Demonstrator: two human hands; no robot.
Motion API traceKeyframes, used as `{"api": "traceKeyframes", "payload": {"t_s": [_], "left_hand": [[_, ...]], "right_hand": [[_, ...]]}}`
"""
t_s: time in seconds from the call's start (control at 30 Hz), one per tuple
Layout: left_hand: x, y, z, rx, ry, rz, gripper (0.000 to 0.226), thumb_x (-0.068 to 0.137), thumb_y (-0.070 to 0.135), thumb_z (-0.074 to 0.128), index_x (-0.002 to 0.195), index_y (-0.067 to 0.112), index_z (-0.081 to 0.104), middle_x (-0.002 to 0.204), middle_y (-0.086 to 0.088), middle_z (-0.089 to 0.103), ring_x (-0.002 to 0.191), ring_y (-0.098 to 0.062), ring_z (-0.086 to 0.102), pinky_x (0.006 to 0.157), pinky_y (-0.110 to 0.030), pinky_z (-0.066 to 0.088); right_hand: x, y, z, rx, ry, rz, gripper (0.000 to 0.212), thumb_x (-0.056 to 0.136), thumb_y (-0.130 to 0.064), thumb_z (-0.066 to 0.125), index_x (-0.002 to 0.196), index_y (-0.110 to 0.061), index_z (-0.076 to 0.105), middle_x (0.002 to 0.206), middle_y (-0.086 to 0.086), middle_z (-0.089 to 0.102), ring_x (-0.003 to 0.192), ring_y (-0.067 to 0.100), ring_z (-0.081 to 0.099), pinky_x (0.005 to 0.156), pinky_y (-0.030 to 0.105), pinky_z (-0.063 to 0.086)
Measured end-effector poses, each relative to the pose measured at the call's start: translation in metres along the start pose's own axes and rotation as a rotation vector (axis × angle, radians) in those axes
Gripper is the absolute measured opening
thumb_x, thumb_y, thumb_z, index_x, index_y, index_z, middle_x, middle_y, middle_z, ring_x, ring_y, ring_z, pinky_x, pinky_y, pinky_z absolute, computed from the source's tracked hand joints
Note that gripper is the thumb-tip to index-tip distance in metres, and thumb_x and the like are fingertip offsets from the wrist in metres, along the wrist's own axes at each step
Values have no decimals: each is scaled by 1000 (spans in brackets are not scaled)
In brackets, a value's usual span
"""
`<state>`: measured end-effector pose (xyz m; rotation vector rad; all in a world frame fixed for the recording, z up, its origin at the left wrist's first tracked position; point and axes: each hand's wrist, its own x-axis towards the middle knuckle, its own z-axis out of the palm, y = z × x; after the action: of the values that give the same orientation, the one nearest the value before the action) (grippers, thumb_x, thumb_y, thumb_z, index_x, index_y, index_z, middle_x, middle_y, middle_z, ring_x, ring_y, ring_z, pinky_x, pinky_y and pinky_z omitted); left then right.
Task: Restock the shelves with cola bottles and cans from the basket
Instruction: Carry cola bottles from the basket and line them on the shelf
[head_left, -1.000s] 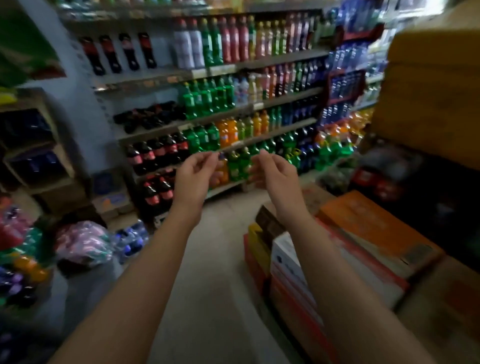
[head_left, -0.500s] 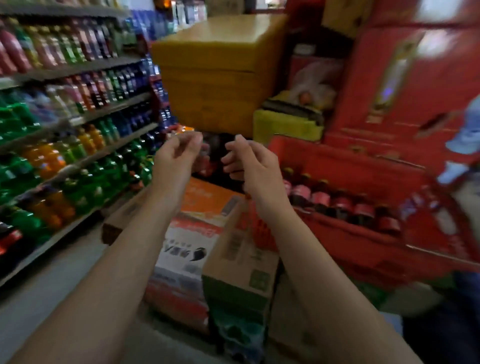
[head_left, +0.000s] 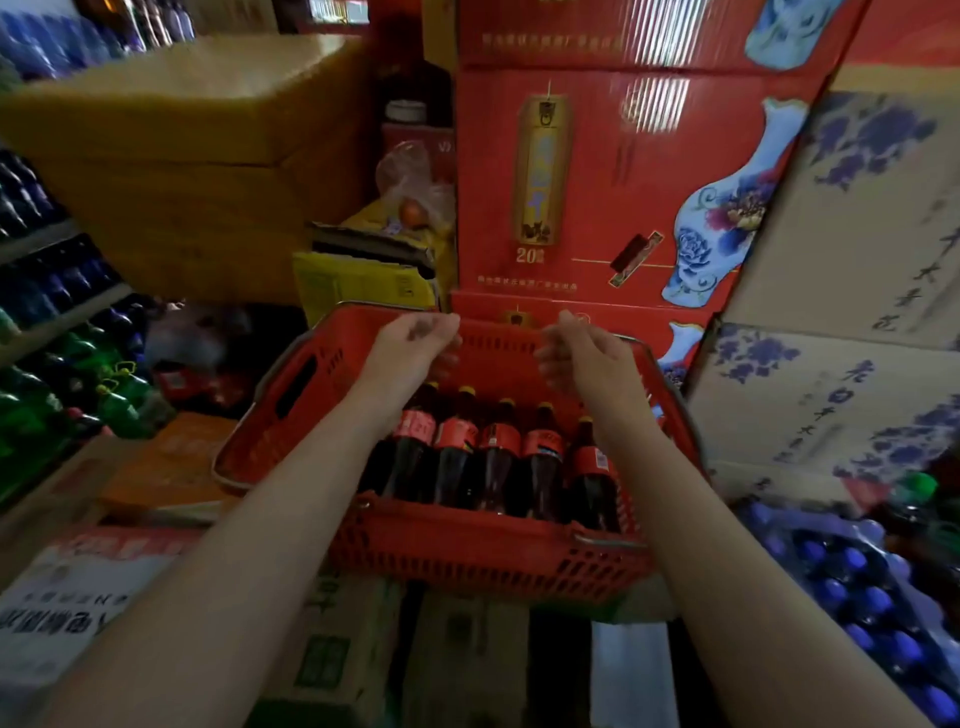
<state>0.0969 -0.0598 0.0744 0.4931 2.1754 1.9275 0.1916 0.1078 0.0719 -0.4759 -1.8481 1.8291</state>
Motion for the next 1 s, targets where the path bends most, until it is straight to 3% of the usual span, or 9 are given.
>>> {"api": "traceKeyframes", "payload": {"t_s": [0.13, 0.37, 0.43, 0.53, 0.63, 0.73, 0.9, 0.93, 1.0], "left_hand": [[32, -14, -11, 68, -28, -55, 34, 94, 36, 59, 108, 5, 65, 103, -8, 69, 86, -18, 65, 79, -35, 55], [96, -46, -60, 225, -19, -152, 30, 94, 37, 58, 91, 9, 67, 88, -2, 68, 83, -19, 63, 71, -31, 50], [113, -61, -72, 284, 31, -189, 29, 94, 36, 58, 93, 9, 68, 89, 0, 66, 85, -17, 61, 78, -31, 47], [134, -91, -83, 287, 76, -265, 34, 91, 37, 62, 95, 4, 73, 99, -11, 71, 95, -28, 66, 93, -42, 51], [144, -119, -79, 275, 7, -358, 39, 90, 36, 64, 107, 3, 71, 108, -14, 71, 100, -29, 66, 95, -40, 51], [143, -140, -73, 304, -83, -428, 42, 90, 38, 63, 119, 7, 66, 117, -11, 67, 109, -27, 63, 98, -35, 47], [148, -162, -74, 298, -120, -514, 44, 91, 37, 61, 122, 6, 64, 118, -14, 67, 109, -27, 62, 100, -36, 47], [149, -161, -73, 273, -99, -533, 45, 91, 37, 61, 122, 6, 63, 117, -15, 67, 108, -28, 63, 99, -38, 48], [150, -159, -74, 234, -54, -572, 47, 89, 38, 63, 124, 7, 62, 119, -14, 66, 109, -29, 62, 99, -38, 47]], "right_hand": [[25, 16, 7, -10, 9, 62, 31, 97, -39, 52, 83, -16, 68, 75, 3, 68, 66, 13, 62, 63, 27, 50], [78, 34, 71, -106, -116, 150, 34, 95, -45, 52, 86, -16, 67, 77, 2, 67, 69, 13, 62, 63, 29, 51], [93, 47, 96, -162, -161, 204, 33, 94, -46, 52, 85, -17, 65, 81, 4, 67, 74, 16, 63, 70, 35, 53], [106, 74, 127, -225, -194, 286, 36, 94, -45, 53, 84, -12, 64, 83, 6, 65, 79, 19, 61, 81, 38, 53], [113, 104, 147, -331, -220, 327, 40, 93, -49, 54, 76, -14, 65, 79, 3, 65, 76, 17, 62, 75, 34, 49], [121, 130, 156, -346, -242, 395, 50, 89, -55, 55, 97, -8, 72, 99, 10, 72, 93, 22, 68, 87, 35, 53], [151, 182, 156, -347, -301, 541, 94, 53, -85, 59, 117, -16, 62, 112, 5, 69, 103, 27, 63, 92, 44, 51], [151, 179, 156, -330, -314, 565, 96, 52, -83, 61, 120, -16, 60, 114, 6, 68, 105, 27, 63, 93, 44, 51], [136, 147, 160, -297, -325, 588, 75, 70, -65, 66, 123, -12, 59, 118, 6, 66, 108, 25, 60, 93, 41, 48]]}}
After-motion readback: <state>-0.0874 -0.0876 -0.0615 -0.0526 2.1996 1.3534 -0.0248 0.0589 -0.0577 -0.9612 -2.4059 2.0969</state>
